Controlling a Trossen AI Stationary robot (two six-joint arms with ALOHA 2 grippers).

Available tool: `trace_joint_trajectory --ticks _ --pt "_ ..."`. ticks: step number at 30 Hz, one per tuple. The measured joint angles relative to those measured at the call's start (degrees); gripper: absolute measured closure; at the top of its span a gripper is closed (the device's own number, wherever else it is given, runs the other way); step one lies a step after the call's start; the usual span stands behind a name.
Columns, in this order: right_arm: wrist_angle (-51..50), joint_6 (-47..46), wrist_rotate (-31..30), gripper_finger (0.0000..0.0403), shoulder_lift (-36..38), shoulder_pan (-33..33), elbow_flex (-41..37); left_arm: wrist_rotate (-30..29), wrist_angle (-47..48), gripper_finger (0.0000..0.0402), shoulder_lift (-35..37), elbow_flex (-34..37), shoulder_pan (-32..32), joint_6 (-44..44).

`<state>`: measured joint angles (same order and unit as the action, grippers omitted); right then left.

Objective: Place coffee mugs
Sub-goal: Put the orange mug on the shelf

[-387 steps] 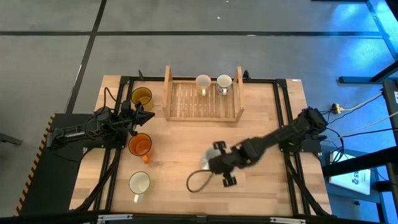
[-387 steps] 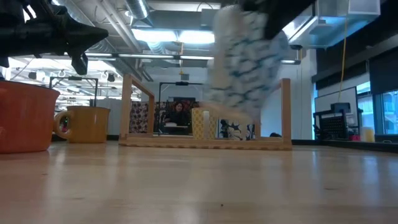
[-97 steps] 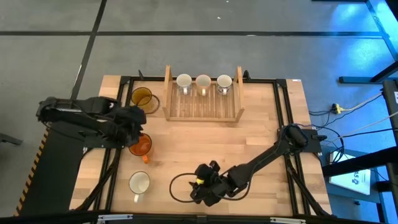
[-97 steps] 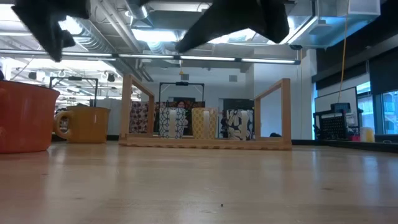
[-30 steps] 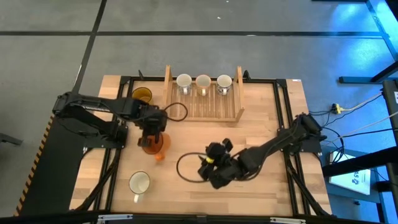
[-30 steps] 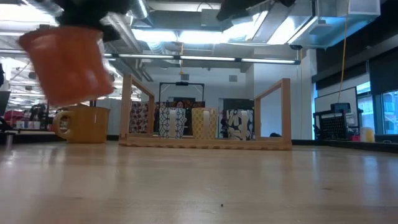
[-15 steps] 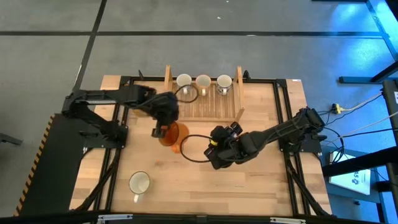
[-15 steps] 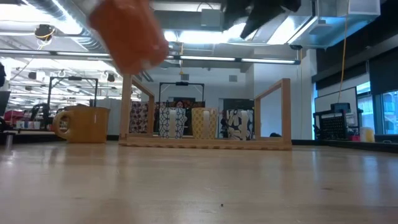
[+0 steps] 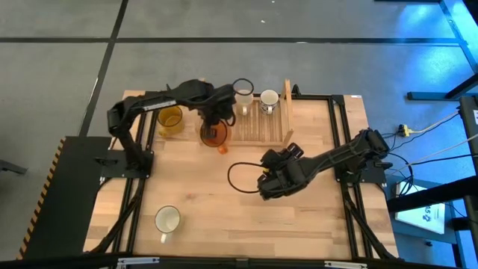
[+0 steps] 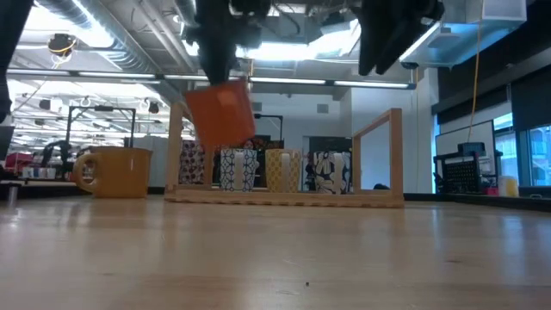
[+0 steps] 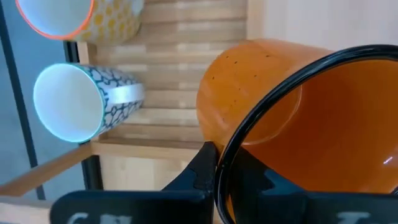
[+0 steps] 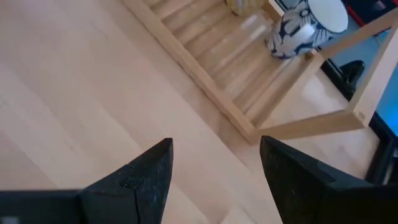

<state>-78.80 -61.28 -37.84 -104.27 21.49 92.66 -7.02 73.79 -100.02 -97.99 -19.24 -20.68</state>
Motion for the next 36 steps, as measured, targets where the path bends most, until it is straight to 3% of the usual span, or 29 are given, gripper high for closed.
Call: trace_joint_trajectory --ticks 6,14,19,36 --pt "3.0 -1.7 5.9 0.0174 0.7 -0.1 -7.5 -1.4 -0.2 0.0385 -4.3 0.0 -3.2 -2.6" --pt "11.8 -1.5 9.3 0.0174 1.9 -0.1 -13.8 -2.9 -2.5 0.0385 -8.8 -0.1 -5.6 -7.4" --pt "14.4 -1.5 10.0 0.0174 1.9 -0.1 -14.5 -4.2 -2.9 0.0385 -11.3 -0.1 -6.4 -10.3" --pt "14.9 -1.5 10.5 0.0174 1.9 -0.1 -14.5 -0.5 -3.6 0.0382 -13.8 -0.2 -8.7 -17.8"
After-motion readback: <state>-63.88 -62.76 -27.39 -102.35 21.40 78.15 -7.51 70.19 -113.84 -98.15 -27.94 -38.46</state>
